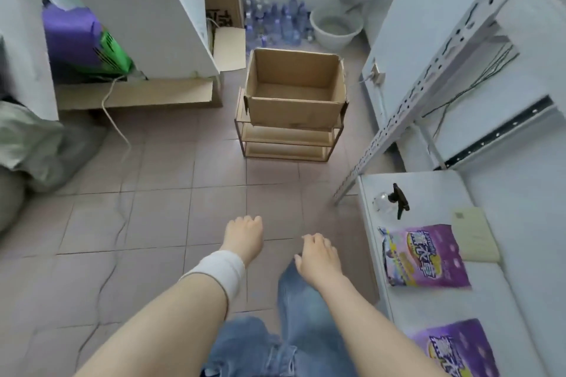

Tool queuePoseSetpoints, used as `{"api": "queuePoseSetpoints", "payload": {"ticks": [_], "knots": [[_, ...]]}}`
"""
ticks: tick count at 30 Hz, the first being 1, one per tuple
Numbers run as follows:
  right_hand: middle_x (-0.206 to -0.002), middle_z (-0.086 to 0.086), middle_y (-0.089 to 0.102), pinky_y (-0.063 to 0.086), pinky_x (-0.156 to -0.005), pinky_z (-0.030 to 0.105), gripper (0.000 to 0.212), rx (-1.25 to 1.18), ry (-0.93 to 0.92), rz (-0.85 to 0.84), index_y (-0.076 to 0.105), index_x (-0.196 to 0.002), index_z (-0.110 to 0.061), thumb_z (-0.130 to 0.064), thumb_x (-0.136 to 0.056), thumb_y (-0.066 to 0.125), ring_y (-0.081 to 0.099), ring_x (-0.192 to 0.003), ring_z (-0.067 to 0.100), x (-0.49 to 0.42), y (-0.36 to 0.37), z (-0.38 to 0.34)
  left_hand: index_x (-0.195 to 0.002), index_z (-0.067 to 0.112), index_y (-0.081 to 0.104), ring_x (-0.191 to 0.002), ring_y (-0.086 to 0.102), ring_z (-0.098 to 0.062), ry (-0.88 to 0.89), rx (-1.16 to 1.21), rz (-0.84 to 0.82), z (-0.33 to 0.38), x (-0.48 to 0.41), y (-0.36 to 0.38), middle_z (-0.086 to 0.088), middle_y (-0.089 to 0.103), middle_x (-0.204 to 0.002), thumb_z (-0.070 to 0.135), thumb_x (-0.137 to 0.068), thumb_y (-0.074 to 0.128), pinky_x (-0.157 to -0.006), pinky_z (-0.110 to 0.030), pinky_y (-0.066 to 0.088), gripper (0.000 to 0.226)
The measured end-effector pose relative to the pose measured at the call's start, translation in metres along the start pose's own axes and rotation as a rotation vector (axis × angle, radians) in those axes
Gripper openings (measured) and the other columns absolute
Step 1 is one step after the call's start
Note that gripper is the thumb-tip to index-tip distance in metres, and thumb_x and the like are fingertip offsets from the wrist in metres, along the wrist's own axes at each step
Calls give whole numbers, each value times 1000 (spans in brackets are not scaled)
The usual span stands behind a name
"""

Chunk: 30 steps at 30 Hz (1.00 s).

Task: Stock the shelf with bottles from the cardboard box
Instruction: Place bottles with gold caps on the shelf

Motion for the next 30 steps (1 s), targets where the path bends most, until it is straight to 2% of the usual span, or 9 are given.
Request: {"api": "queuePoseSetpoints", "payload": {"ticks": [6,14,23,27,30], "knots": [[-136,11,42,32,-105,35,44,66,6,-93,39,-133,-8,-30,-95,43,37,-130,28,-77,-47,24,-118,11,49,-112,53,-28,-59,70,-97,11,-61,-23,-9,57,-121,9,-89,43,-89,-33,41,29],[-137,9,42,32,-104,34,46,74,-32,-88,37,-136,-10,-31,-96,42,36,-131,27,-212,-129,-4,-123,7,45,-118,50,-30,-4,94,-47,-1,-204,-104,-12,53,-126,22,-95,44,-94,-36,39,32],[-140,9,41,32,-106,35,47,11,69,-55,36,-139,-12,-31,-96,42,36,-131,26,-380,-249,-42,-121,8,47,-117,51,-31,99,71,-2,-49,-396,-218,-13,55,-125,20,-95,45,-94,-37,41,29],[-139,9,42,33,-105,35,47,-139,117,-36,37,-138,-12,-30,-95,44,38,-130,26,-439,-288,-49,-121,9,49,-113,56,-29,77,67,-86,-64,-462,-246,-10,58,-123,18,-94,46,-90,-36,45,29],[-139,8,43,35,-105,35,47,-201,184,-74,38,-138,-13,-30,-95,46,40,-129,25,-475,-298,-34,-125,10,46,-117,53,-29,80,97,-209,-59,-500,-243,-11,55,-128,17,-93,44,-93,-36,43,33]]}}
Point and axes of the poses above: each hand's wrist, its own x-axis away from the middle knuckle, its own y-axis out of the palm, z = x × y, the point moved 4 cm from there along -x, towards the middle knuckle
